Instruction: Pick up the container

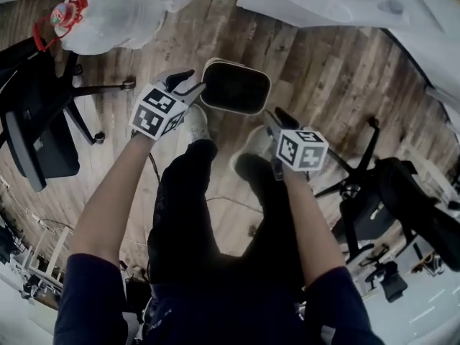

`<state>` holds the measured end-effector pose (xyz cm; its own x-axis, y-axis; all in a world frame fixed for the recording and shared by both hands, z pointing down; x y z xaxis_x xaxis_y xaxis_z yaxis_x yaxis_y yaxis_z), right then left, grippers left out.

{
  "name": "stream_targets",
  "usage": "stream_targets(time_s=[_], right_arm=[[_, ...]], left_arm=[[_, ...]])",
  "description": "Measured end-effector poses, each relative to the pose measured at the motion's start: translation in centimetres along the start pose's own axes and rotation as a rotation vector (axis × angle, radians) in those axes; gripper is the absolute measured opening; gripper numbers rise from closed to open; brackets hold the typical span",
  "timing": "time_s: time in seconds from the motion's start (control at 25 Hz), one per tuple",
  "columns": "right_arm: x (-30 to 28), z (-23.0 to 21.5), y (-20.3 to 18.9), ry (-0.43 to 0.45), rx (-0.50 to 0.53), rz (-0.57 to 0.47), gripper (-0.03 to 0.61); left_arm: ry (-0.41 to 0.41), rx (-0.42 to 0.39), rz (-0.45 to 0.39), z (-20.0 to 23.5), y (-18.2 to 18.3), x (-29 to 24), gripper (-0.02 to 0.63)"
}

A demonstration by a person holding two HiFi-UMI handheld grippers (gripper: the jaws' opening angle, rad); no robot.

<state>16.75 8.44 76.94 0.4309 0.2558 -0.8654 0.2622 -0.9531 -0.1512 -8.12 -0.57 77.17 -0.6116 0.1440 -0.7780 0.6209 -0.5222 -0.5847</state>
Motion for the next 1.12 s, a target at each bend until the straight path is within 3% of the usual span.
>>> stream_targets(time_s=[0.32,0.6,0.68,0.76,0.84,1.0,1.12], right_arm=[[-12.6,-8.6,-4.3,-0.117,-0.134,0.079,0.225],[-19.2,-13.2,-7.4,-0.154,-0.225,0.142,0.229],[-20.2,-13.7,-7.8,-0.176,-0.24,0.155,0.215],[-20.8,-14.1,-8.1,-0.202,-0.248,0.165,0.123],[-20.9,-14.2,-8.2,-0.224,-0.246,0.172,0.11],[-20.1,-13.4,-7.6,-0.259,-0.228,0.159,0.089],[-18.1,-11.5,-6.8,-0.26,-0.201,0.153,0.089]], left_arm=[[-0.046,-0.086,0.218,3.1,-7.6,-14.0,0.212],[-0.09,-0.156,0.334,4.2,-11.0,-20.9,0.221],[-0.098,-0.141,0.353,4.4,-11.7,-22.0,0.207],[-0.108,-0.1,0.359,4.4,-12.2,-22.6,0.156],[-0.106,-0.074,0.375,4.2,-12.4,-22.6,0.13],[-0.075,-0.116,0.397,4.3,-11.4,-21.7,0.111],[-0.048,-0.072,0.376,4.4,-10.0,-19.0,0.106]])
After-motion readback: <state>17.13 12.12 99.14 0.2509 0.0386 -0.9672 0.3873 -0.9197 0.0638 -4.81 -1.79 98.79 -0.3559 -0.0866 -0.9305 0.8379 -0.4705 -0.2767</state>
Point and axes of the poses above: the fingertips, and each gripper's own axes: x backward along the fingers, z to its left, y out of its top, the point moved 6 cm from there along x, backward along the fingers, and after that the axes turned 14 degrees about -x, right-handed, at the moved point
